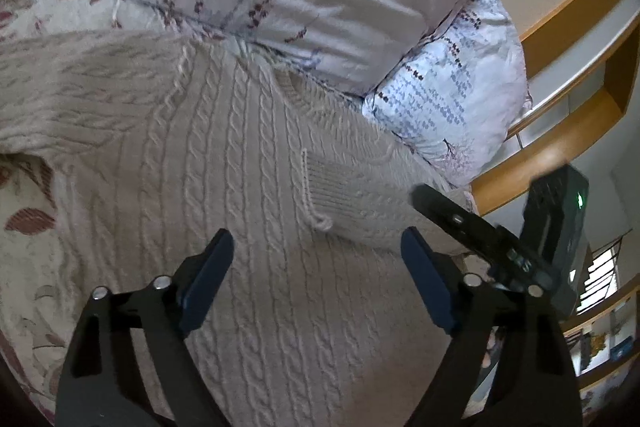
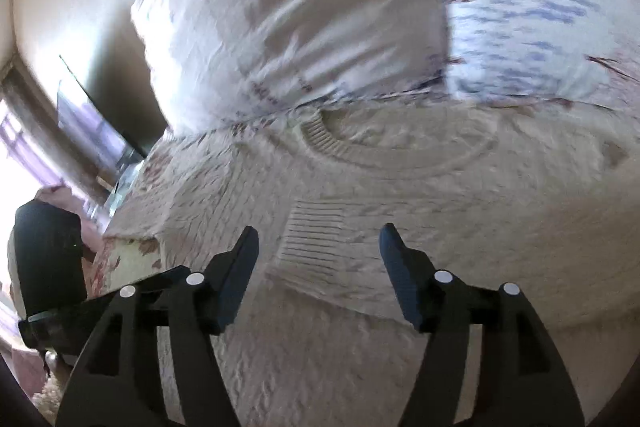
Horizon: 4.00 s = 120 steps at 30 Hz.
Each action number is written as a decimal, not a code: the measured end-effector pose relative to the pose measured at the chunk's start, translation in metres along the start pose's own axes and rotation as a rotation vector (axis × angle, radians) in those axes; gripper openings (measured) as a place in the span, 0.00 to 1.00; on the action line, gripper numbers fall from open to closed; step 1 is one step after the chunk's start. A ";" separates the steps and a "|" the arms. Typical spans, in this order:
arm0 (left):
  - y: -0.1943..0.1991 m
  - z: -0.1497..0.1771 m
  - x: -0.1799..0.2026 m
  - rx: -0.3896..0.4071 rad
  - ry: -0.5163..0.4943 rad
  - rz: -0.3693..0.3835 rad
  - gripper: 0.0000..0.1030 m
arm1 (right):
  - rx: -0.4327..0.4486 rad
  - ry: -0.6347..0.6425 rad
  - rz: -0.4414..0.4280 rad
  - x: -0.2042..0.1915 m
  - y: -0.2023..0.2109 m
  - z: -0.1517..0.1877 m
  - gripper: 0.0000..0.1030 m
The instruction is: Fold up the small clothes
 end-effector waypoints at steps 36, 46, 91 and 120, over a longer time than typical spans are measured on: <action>-0.068 -0.057 -0.030 0.007 0.007 -0.215 0.09 | 0.198 -0.703 0.106 0.207 0.067 0.034 0.15; -0.008 -0.034 -0.047 0.064 0.018 -0.146 0.48 | 0.191 -0.643 0.164 0.190 0.083 0.043 0.43; 0.043 -0.072 -0.017 0.317 0.140 0.066 0.07 | 0.128 -0.367 0.120 0.129 0.076 0.053 0.63; -0.072 -0.056 0.088 0.047 -0.129 0.061 0.08 | 0.144 -0.353 0.127 0.133 0.083 0.058 0.63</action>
Point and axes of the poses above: each gripper's, at about its wrist camera, not at the fingertips, and y roughly against the way its jaws point, x to its right, z to its underside, the point moved 3 cm from there along -y, roughly the way its jaws point, and after that the axes turned 2 degrees about -y, right-handed, at the moved point
